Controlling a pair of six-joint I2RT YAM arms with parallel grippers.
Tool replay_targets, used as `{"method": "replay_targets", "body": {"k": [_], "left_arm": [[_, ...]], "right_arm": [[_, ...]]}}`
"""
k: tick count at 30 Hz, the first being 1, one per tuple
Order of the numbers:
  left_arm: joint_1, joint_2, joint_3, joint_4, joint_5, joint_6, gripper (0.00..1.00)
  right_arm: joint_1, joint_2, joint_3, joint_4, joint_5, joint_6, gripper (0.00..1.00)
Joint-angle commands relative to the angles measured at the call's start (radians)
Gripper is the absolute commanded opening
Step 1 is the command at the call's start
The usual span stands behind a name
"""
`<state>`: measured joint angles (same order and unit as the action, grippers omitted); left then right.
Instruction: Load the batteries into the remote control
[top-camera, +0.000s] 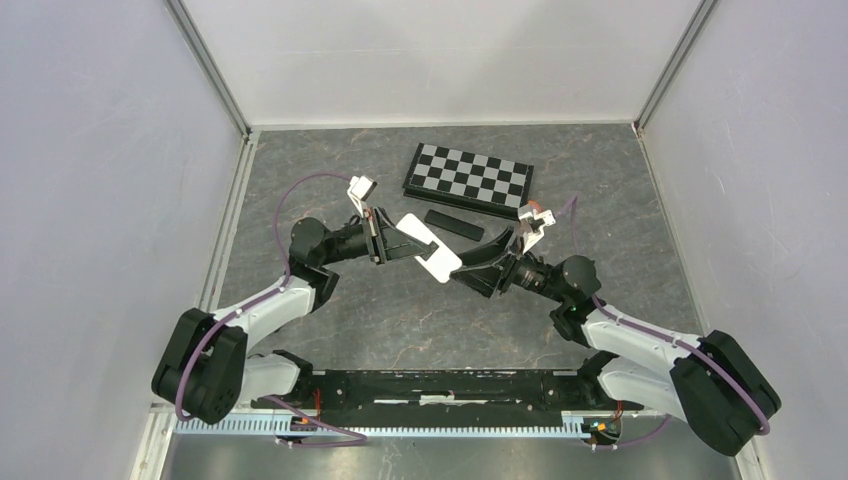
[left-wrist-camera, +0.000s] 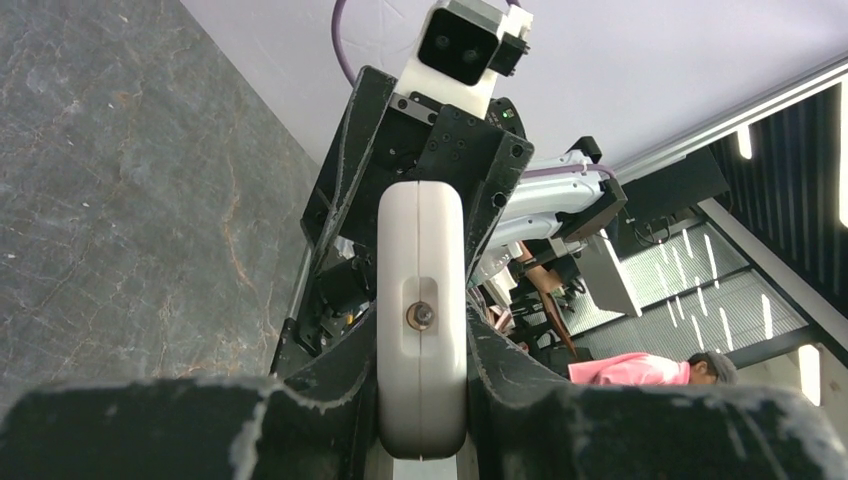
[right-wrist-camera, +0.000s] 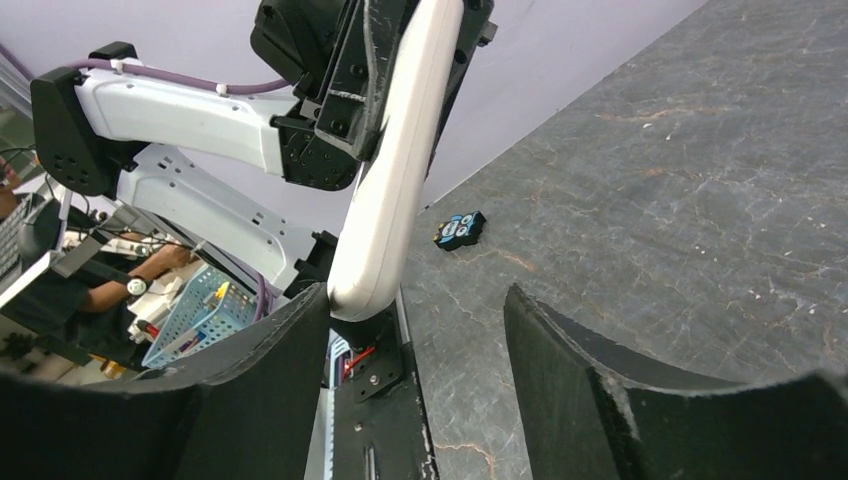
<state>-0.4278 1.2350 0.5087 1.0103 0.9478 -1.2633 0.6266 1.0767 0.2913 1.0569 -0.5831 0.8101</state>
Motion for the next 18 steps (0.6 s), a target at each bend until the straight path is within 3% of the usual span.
{"method": "replay_targets", "body": {"k": [1, 7, 11, 14, 18], "left_arm": [[-0.004, 0.007, 0.017, 0.103, 0.019, -0.015, 0.02], [-0.013, 0.023, 0.003, 0.208, 0.028, -0.055, 0.02], [-0.045, 0.042, 0.002, 0.277, 0.054, -0.079, 0.02], [-0.071, 0.051, -0.001, 0.290, 0.063, -0.075, 0.02], [-0.104, 0.050, -0.002, 0.261, 0.065, -0.042, 0.02]], "right_arm": [[0.017, 0.023, 0.051, -0.010, 0.072, 0.045, 0.63], [0.075, 0.076, 0.107, -0.207, 0.218, 0.006, 0.41], [0.088, 0.106, 0.110, -0.206, 0.270, 0.018, 0.31], [0.105, 0.128, 0.129, -0.237, 0.315, 0.023, 0.24], [0.122, 0.156, 0.198, -0.420, 0.391, 0.017, 0.21]]}}
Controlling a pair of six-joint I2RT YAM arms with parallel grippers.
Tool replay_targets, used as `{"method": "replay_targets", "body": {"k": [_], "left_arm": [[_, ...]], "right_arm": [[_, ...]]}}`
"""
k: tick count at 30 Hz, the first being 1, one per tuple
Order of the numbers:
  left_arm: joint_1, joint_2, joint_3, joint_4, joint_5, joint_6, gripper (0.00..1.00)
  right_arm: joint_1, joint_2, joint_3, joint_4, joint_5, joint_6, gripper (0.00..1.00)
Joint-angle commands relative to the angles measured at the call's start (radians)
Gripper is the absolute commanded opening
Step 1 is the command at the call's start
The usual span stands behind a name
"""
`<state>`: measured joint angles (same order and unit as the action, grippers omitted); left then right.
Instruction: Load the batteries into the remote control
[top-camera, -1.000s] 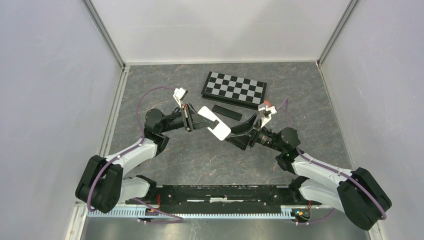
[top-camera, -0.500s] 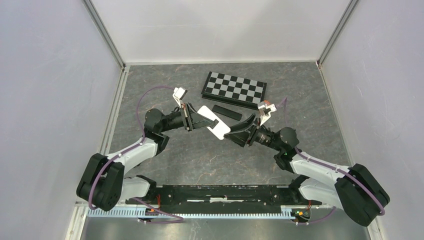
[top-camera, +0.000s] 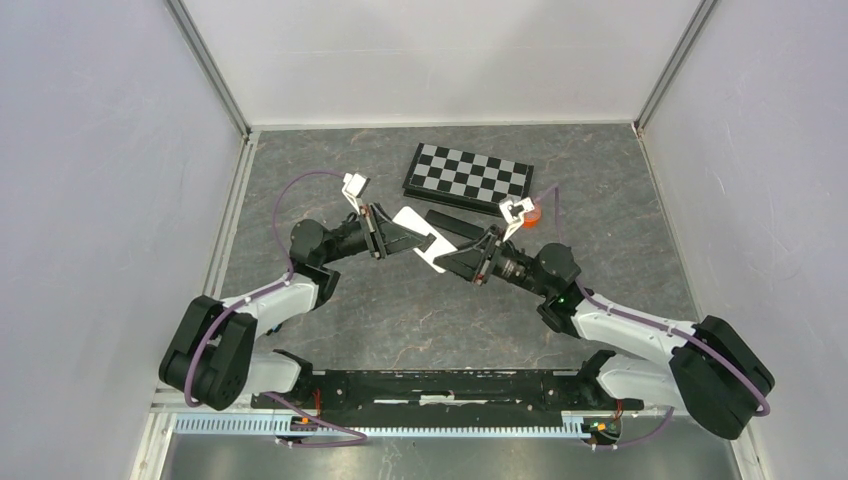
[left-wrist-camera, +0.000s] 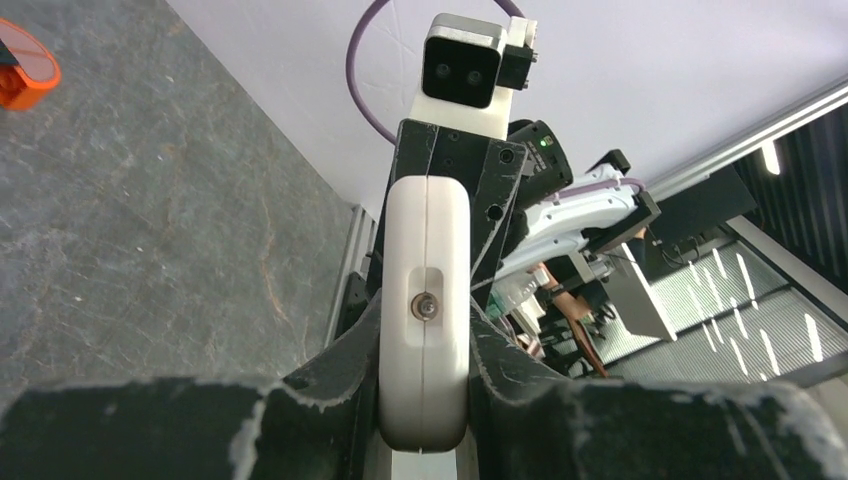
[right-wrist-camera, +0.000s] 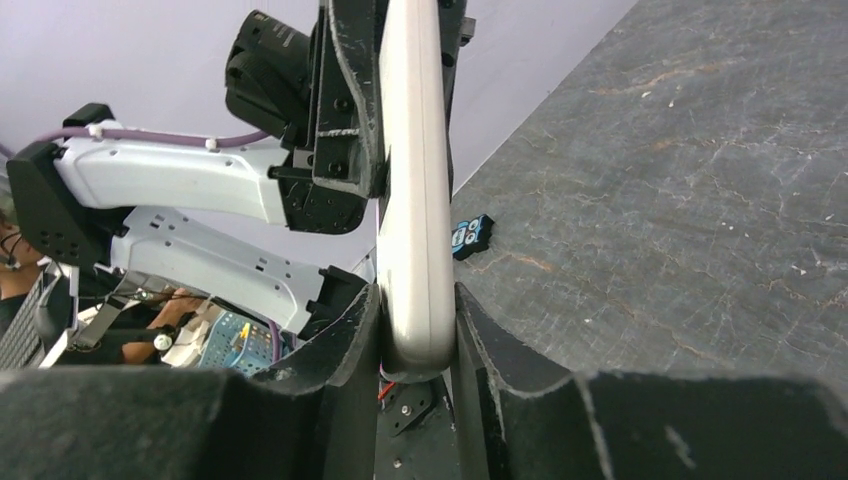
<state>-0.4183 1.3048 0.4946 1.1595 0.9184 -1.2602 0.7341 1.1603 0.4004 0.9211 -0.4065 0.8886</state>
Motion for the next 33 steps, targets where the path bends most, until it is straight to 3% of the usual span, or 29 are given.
{"method": "replay_targets", "body": {"k": [1, 5, 11, 14, 16, 18, 22, 33], "left_arm": [[-0.116, -0.023, 0.012, 0.094, 0.094, -0.031, 0.02], [-0.116, -0.046, 0.016, 0.025, 0.093, 0.016, 0.02], [-0.114, -0.107, 0.045, -0.188, 0.099, 0.168, 0.02], [-0.114, -0.143, 0.062, -0.321, 0.114, 0.272, 0.02], [-0.114, -0.170, 0.075, -0.436, 0.113, 0.358, 0.02], [-0.114, -0.187, 0.092, -0.529, 0.111, 0.429, 0.02], [-0.114, -0.213, 0.097, -0.598, 0.109, 0.477, 0.02], [-0.114, -0.239, 0.102, -0.651, 0.101, 0.532, 0.04]], "right_arm": [[0.014, 0.076, 0.098, -0.312, 0.229, -0.066, 0.21], [0.014, 0.066, 0.105, -0.316, 0.232, -0.114, 0.24], [-0.026, 0.020, 0.090, -0.224, 0.021, -0.238, 0.41], [-0.060, -0.028, 0.096, -0.238, -0.127, -0.315, 0.62], [-0.074, -0.050, 0.136, -0.326, -0.202, -0.436, 0.76], [-0.076, -0.049, 0.200, -0.472, -0.270, -0.562, 0.83], [-0.078, 0.022, 0.329, -0.715, -0.469, -0.728, 0.84], [-0.076, 0.104, 0.417, -0.899, -0.634, -0.866, 0.66]]}}
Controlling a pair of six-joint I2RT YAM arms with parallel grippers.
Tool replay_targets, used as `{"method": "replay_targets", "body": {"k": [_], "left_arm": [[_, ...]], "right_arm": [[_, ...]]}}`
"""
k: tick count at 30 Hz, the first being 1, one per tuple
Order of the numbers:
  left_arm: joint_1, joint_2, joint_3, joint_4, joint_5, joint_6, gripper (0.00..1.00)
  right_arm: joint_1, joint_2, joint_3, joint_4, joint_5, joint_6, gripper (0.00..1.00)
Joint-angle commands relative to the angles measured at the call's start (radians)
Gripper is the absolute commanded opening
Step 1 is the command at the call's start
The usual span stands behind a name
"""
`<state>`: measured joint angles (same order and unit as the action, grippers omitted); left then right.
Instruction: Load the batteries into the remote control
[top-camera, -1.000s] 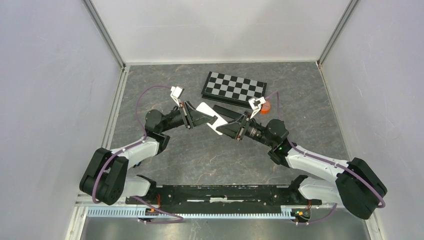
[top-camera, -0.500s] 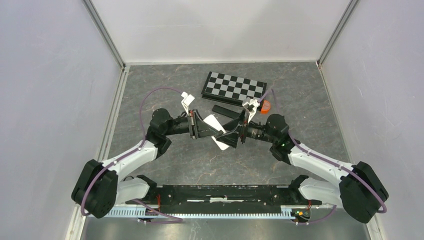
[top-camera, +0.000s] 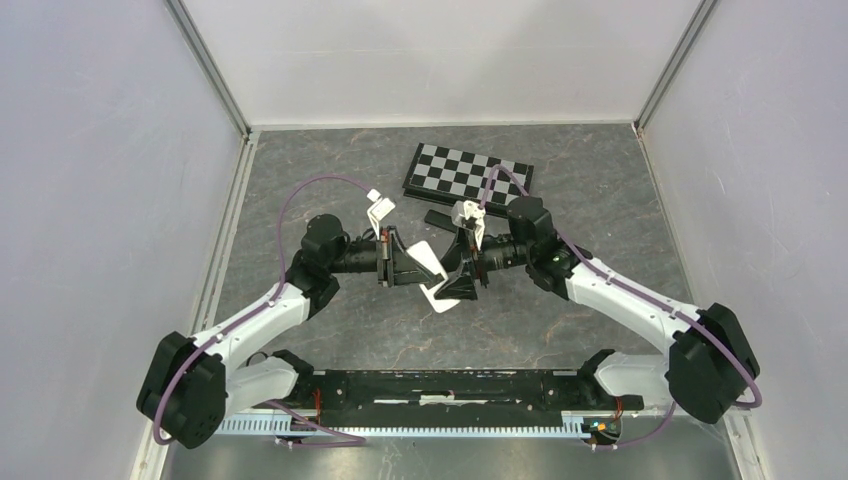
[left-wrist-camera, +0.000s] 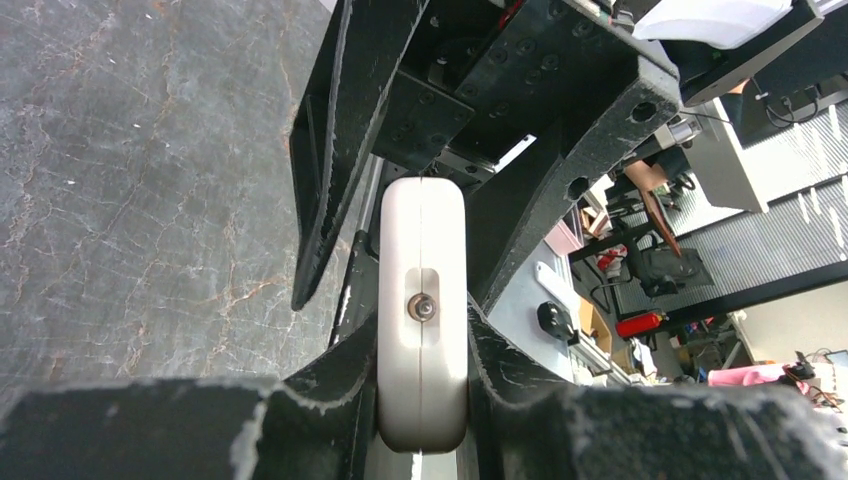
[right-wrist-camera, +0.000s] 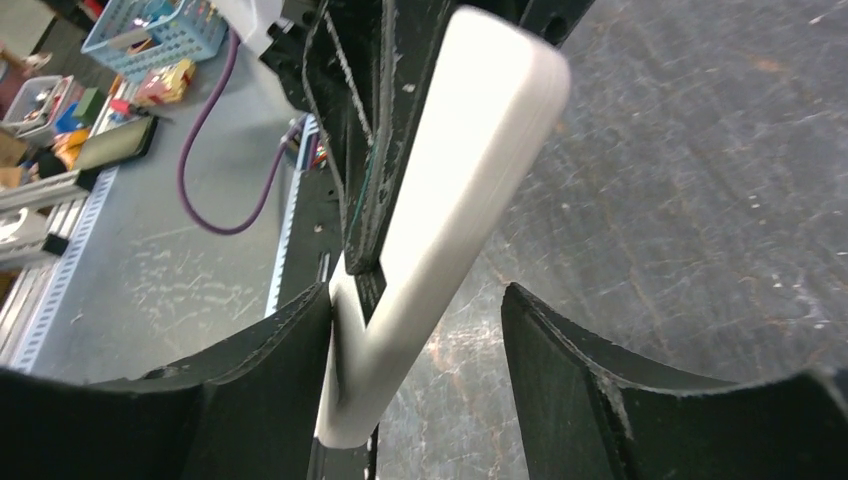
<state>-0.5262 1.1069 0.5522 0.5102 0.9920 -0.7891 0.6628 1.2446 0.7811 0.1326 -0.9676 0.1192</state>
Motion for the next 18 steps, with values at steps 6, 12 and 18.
{"method": "replay_targets", "body": {"k": [6, 12, 18], "left_arm": [[-0.006, -0.046, 0.058, -0.020, 0.005, 0.079, 0.05], [-0.006, -0.062, 0.059, -0.032, -0.050, 0.080, 0.29], [-0.006, -0.126, 0.071, -0.214, -0.236, 0.189, 0.98]], "right_arm": [[0.005, 0.052, 0.057, -0.162, -0.100, -0.110, 0.45], [0.020, 0.076, 0.097, -0.161, -0.025, -0.079, 0.03], [0.020, 0.070, 0.116, -0.189, 0.201, -0.051, 0.00]]}}
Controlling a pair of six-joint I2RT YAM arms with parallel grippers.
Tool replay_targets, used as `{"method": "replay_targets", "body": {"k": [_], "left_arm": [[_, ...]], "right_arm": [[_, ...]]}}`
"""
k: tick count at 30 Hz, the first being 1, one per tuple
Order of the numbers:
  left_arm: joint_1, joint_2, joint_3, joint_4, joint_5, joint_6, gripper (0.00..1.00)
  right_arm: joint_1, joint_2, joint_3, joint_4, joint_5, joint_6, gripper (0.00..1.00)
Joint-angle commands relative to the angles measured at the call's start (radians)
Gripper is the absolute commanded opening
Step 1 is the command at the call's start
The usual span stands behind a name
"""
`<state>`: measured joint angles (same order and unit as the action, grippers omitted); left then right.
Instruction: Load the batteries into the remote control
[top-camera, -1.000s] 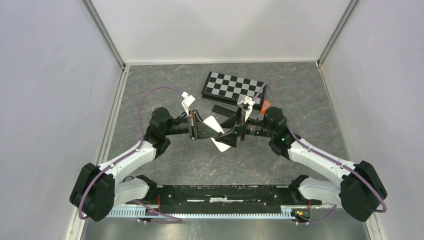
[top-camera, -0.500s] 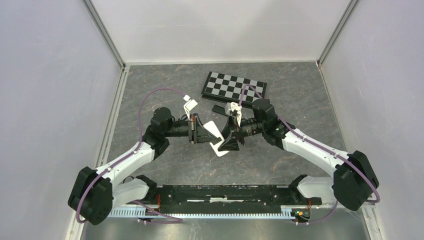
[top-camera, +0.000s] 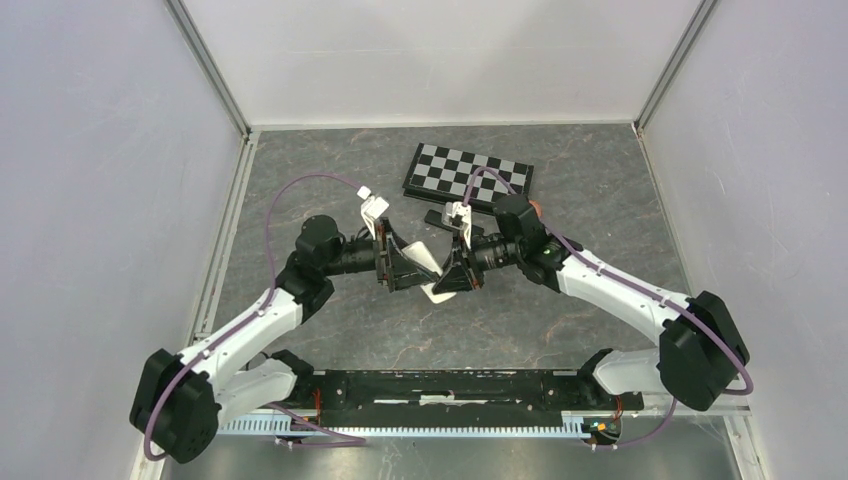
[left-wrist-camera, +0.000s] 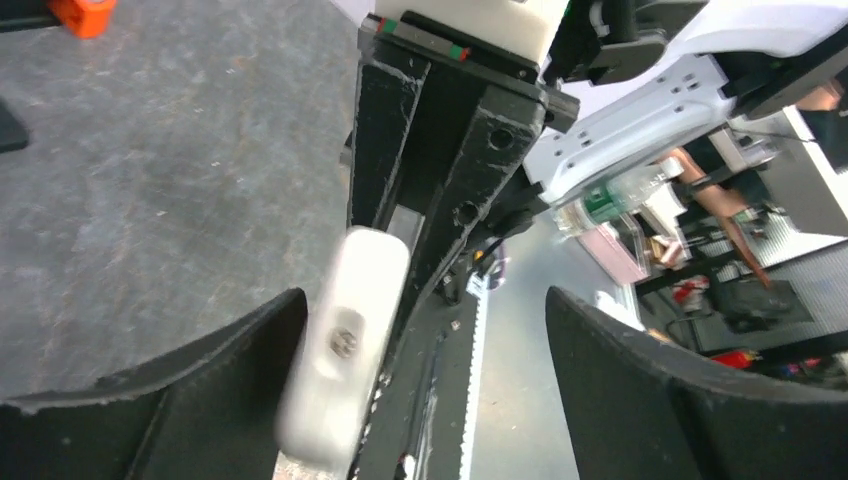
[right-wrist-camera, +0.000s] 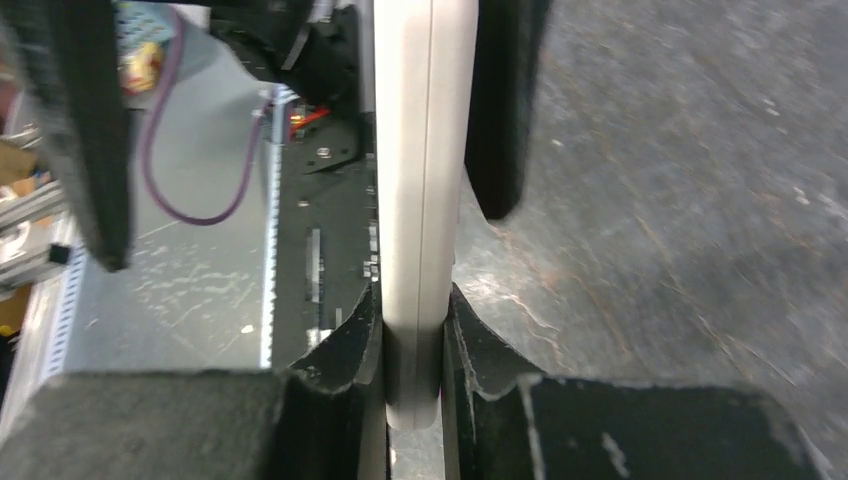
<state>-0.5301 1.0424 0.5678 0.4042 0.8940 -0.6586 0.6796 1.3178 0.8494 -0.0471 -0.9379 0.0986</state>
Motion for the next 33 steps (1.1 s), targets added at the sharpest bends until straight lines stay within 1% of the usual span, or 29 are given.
{"method": "replay_targets", "body": {"k": [1, 3, 6, 9, 10, 12, 16, 20, 24, 27, 29, 33], "left_arm": [[-0.003, -0.078, 0.063, -0.175, -0.187, 0.087, 1.00], [-0.002, -0.112, 0.078, -0.296, -0.320, 0.149, 1.00], [-0.001, -0.175, 0.084, -0.470, -0.611, 0.182, 1.00], [-0.001, -0.256, 0.074, -0.595, -0.925, 0.149, 1.00], [-0.001, -0.278, 0.072, -0.636, -0.998, 0.128, 1.00], [-0.001, -0.325, 0.073, -0.701, -1.125, 0.084, 1.00], [-0.001, -0.388, 0.101, -0.810, -1.209, 0.030, 1.00], [-0.001, -0.428, 0.144, -0.887, -1.217, 0.041, 1.00], [-0.001, -0.430, 0.192, -0.945, -1.232, 0.056, 1.00], [-0.001, -0.428, 0.219, -0.973, -1.237, 0.044, 1.00], [-0.001, -0.429, 0.232, -0.973, -1.215, 0.044, 1.00], [-0.001, -0.413, 0.252, -0.985, -1.178, 0.050, 1.00]], "right_arm": [[0.003, -0.008, 0.049, -0.019, 0.231, -0.031, 0.00], [0.003, -0.017, 0.052, -0.044, 0.342, -0.051, 0.00], [0.004, -0.014, 0.053, -0.086, 0.558, -0.067, 0.00], [0.043, 0.016, 0.053, -0.122, 0.825, -0.116, 0.00], [0.067, 0.035, 0.054, -0.128, 0.934, -0.133, 0.00], [0.107, 0.092, 0.071, -0.144, 1.078, -0.155, 0.00], [0.174, 0.206, 0.130, -0.171, 1.296, -0.167, 0.00], [0.232, 0.320, 0.202, -0.221, 1.505, -0.207, 0.00], [0.288, 0.406, 0.228, -0.219, 1.634, -0.256, 0.01], [0.320, 0.477, 0.254, -0.232, 1.725, -0.286, 0.08], [0.338, 0.524, 0.269, -0.236, 1.770, -0.300, 0.12], [0.361, 0.592, 0.290, -0.241, 1.807, -0.312, 0.18]]}}
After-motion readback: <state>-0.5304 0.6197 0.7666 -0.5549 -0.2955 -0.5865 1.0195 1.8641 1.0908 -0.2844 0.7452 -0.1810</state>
